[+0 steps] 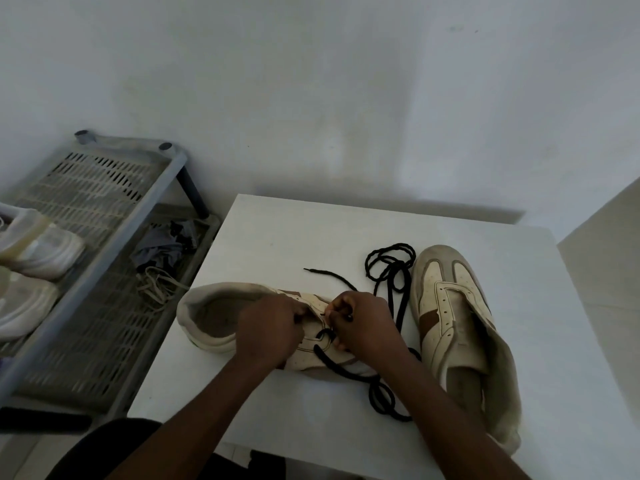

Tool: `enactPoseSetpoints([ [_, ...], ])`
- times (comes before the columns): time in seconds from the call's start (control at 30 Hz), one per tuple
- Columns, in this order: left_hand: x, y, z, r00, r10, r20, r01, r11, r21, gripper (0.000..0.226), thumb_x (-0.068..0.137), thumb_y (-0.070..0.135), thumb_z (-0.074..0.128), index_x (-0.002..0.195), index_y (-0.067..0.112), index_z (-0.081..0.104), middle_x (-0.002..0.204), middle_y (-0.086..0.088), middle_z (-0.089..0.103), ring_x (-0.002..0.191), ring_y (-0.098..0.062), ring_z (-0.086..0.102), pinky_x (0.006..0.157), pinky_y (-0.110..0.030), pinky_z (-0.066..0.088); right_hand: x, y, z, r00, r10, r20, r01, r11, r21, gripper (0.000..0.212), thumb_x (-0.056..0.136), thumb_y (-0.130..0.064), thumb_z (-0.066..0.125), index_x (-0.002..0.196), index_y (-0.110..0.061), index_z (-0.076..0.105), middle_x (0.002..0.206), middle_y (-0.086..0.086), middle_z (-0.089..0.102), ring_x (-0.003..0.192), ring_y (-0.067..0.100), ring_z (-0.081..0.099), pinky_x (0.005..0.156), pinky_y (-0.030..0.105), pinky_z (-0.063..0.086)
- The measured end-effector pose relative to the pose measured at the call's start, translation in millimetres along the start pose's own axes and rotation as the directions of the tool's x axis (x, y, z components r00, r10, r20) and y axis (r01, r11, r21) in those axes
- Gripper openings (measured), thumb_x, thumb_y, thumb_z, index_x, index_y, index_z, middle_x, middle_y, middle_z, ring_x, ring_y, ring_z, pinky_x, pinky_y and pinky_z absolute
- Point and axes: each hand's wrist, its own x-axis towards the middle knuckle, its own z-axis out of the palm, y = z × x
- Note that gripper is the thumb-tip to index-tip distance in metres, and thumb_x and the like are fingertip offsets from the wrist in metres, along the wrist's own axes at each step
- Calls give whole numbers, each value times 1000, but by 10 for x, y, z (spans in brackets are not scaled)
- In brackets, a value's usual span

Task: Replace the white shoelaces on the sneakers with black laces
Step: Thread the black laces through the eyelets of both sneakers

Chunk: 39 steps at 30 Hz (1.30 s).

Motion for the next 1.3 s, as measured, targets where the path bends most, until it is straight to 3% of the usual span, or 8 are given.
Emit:
enactPoseSetpoints([
  [0.2, 2, -28, 121, 984, -95, -149, 63, 976, -209, 12, 83, 40, 67, 89, 36, 77, 76, 2, 73, 73, -18, 67, 52, -22, 38, 46, -17, 14, 988, -151, -21, 142, 962, -232, 17, 94, -11, 53, 90, -11, 70, 77, 1, 66, 63, 15, 67, 65, 30, 56],
  [0.37, 30, -73, 245, 977, -196, -82, 170, 953, -252, 41, 77, 63, 51, 82, 32, 77, 69, 6, 70, 64, -7, 62, 57, -26, 48, 60, 1, 76, 964, -267, 23, 245, 846, -473, 31, 86, -1, 54, 107, -16, 71, 101, 4, 62, 91, 20, 59, 69, 23, 43],
  [0.63, 36, -66, 194, 981, -189, -34, 169, 933, -317, 26, 80, 51, 66, 79, 28, 77, 66, 4, 68, 59, -7, 58, 51, -23, 39, 35, 90, 229, 929, -332, -163, 253, 892, -374, 23, 83, 3, 61, 95, -12, 74, 96, 3, 65, 83, 18, 63, 69, 29, 52],
  [0.73, 28, -22, 129, 985, -171, 0, 164, 941, -297, 25, 82, 47, 65, 74, 25, 75, 63, 1, 65, 59, -9, 57, 50, -24, 36, 68, 111, 216, 949, -246, -196, 210, 960, -186, 23, 85, 2, 64, 93, -14, 77, 89, 2, 69, 74, 13, 65, 70, 29, 55],
  [0.9, 31, -13, 25, 989, -133, 63, 147, 919, -365, 9, 79, 36, 70, 77, 30, 77, 65, 2, 69, 62, -8, 62, 55, -25, 44, 87, 95, 69, 988, -134, -76, 143, 982, 121, 29, 86, 4, 61, 88, -22, 71, 74, -8, 67, 40, 5, 54, 45, 18, 44],
  [1.0, 29, -11, -1, 990, -134, 54, 144, 904, -402, 8, 77, 32, 71, 79, 27, 78, 67, 1, 71, 62, -9, 63, 56, -25, 45, 96, 101, 30, 992, -117, -38, 121, 981, 152, 26, 88, -3, 64, 80, -28, 68, 73, -7, 67, 42, 4, 55, 45, 19, 45],
  [1.1, 36, -28, -20, 994, -93, 51, 106, 900, -422, 25, 71, 39, 63, 71, 18, 77, 62, -2, 69, 57, -10, 61, 56, -30, 48, 93, 68, -3, 994, -103, -40, 108, 981, 159, 15, 97, -17, 56, 92, -24, 68, 77, -8, 70, 45, 3, 56, 45, 18, 46],
  [1.3, -26, -72, -171, 998, -52, 19, 55, 951, -304, 18, 74, 35, 65, 75, 23, 79, 66, 2, 71, 62, -11, 63, 62, -31, 52, 76, 78, -24, 993, -84, -83, 95, 987, 132, 30, 105, -26, 32, 108, -19, 61, 85, -6, 74, 53, 9, 60, 59, 28, 53],
])
